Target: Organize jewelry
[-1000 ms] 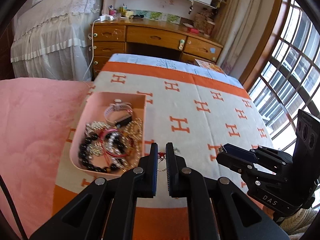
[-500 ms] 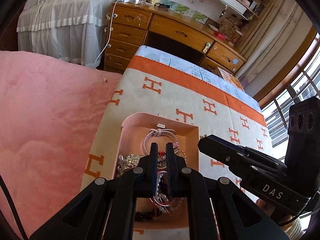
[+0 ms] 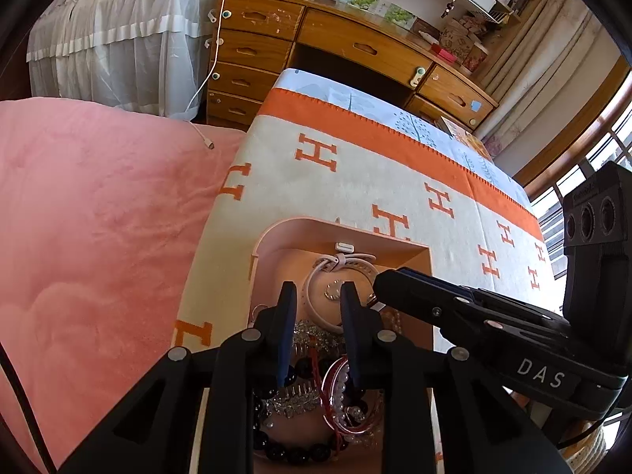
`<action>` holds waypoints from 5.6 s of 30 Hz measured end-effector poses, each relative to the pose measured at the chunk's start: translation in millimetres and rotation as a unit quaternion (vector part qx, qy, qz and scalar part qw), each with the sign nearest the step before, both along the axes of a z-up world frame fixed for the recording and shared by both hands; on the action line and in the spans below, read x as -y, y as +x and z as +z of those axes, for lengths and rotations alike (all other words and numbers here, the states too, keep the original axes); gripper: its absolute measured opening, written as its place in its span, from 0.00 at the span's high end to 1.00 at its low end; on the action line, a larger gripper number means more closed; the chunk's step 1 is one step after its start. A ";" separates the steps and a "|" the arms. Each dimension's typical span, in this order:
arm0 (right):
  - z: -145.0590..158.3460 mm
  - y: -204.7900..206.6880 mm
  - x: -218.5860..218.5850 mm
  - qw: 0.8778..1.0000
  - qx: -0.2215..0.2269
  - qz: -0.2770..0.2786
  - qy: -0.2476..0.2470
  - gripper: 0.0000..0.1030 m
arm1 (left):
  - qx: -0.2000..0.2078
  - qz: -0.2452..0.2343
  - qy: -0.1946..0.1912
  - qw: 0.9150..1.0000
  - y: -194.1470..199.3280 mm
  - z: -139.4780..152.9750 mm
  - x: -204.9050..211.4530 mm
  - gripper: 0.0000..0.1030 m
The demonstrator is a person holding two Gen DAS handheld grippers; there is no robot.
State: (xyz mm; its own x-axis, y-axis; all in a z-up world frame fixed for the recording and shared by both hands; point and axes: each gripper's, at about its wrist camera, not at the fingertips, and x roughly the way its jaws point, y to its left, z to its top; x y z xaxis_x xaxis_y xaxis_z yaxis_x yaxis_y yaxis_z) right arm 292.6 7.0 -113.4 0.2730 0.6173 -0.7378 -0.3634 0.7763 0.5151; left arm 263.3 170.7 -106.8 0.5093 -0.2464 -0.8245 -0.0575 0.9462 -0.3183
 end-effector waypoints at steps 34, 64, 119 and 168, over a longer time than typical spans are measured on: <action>60.0 -100.3 95.6 0.987 0.134 -0.014 -0.089 0.74 | 0.143 -0.043 0.118 0.982 -119.0 83.8 102.8 0.12; -36.8 -104.2 73.1 0.988 0.082 -0.017 -0.130 0.74 | 0.085 0.047 0.083 0.992 -139.0 -7.5 77.0 0.11; 54.9 -35.5 -15.4 0.987 0.150 -0.018 -0.063 0.80 | 0.120 0.138 0.129 0.975 -73.0 81.4 -12.4 0.01; 53.7 -238.6 196.1 0.958 0.184 -0.205 -0.085 0.77 | 0.164 -0.036 0.097 0.981 -209.4 64.1 190.0 0.01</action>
